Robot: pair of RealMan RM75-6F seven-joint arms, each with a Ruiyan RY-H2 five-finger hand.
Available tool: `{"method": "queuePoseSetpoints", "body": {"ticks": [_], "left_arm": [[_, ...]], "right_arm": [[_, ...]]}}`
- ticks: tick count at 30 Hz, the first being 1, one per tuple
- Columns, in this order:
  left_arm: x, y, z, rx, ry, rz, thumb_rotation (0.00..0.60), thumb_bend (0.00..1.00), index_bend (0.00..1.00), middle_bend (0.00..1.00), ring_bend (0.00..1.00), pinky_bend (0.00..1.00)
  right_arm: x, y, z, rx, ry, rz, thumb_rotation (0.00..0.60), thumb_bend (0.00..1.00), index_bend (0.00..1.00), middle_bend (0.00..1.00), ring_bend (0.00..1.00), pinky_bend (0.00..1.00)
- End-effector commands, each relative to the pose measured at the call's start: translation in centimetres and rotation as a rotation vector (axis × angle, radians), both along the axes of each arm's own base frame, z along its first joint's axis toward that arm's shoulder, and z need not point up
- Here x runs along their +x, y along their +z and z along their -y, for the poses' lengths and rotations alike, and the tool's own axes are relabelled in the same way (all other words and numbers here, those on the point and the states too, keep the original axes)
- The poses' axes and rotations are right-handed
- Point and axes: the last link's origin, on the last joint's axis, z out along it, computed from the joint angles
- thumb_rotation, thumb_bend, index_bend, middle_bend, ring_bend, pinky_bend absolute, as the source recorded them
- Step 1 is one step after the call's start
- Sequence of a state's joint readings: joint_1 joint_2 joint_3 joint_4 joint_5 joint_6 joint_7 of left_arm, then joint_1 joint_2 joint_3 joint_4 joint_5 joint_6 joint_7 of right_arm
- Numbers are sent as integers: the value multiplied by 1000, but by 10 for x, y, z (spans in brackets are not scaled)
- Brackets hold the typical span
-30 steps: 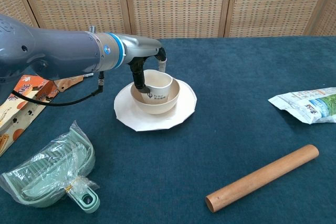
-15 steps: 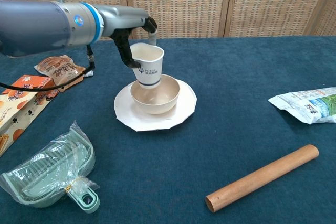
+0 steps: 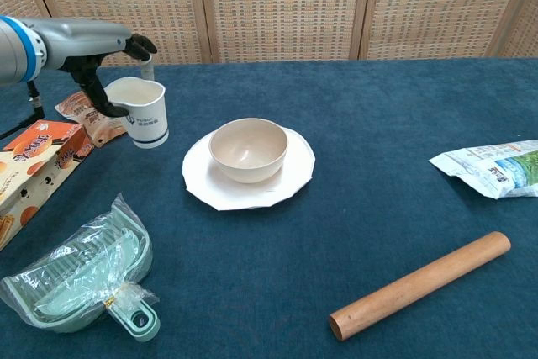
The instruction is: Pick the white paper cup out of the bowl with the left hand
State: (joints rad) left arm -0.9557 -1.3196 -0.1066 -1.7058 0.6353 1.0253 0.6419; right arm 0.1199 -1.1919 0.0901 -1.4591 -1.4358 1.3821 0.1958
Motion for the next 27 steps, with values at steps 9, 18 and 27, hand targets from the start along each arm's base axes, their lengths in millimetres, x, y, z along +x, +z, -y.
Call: {"method": "queuePoseSetpoints", "body": {"ticks": [9, 18, 27], "left_arm": [[-28, -18, 12, -48, 39, -14, 600, 362, 409, 0, 0, 0], [-37, -20, 23, -54, 56, -36, 600, 53, 77, 0, 0, 0], [-39, 34, 53, 128, 4, 154, 600, 35, 0, 0, 0, 0]], "right_arm": [[4, 1, -2, -7, 16, 7, 600, 127, 0, 0, 0, 0], [11, 2, -7, -11, 43, 0, 600, 127, 0, 0, 0, 0], [17, 2, -12, -20, 56, -21, 600, 127, 0, 0, 0, 0]]}}
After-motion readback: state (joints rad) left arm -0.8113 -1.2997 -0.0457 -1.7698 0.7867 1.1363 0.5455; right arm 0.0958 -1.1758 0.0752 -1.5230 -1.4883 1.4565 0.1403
